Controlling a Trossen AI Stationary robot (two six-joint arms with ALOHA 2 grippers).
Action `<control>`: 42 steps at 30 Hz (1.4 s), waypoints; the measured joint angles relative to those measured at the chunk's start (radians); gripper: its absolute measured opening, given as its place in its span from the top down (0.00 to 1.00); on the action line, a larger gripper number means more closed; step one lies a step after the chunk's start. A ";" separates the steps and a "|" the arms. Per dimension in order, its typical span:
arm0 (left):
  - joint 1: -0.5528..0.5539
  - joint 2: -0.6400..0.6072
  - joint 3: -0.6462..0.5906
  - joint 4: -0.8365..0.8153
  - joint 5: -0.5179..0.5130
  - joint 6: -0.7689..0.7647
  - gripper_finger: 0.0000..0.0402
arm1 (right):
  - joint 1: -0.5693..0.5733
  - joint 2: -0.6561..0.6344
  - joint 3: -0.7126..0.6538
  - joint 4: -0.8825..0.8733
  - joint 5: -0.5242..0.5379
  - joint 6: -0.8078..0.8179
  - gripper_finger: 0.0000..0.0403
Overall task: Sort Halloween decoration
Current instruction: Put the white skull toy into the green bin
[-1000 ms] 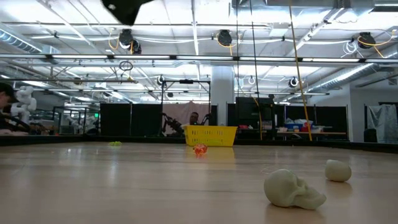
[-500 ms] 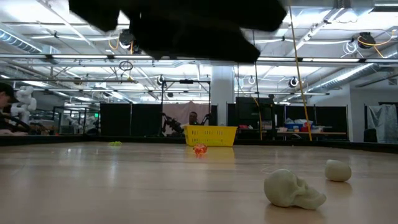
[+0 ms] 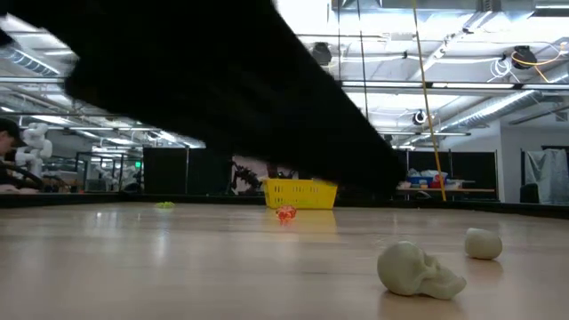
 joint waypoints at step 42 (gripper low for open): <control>0.056 0.112 0.000 0.110 0.097 -0.068 0.79 | 0.013 -0.002 0.209 0.020 0.463 -0.386 0.68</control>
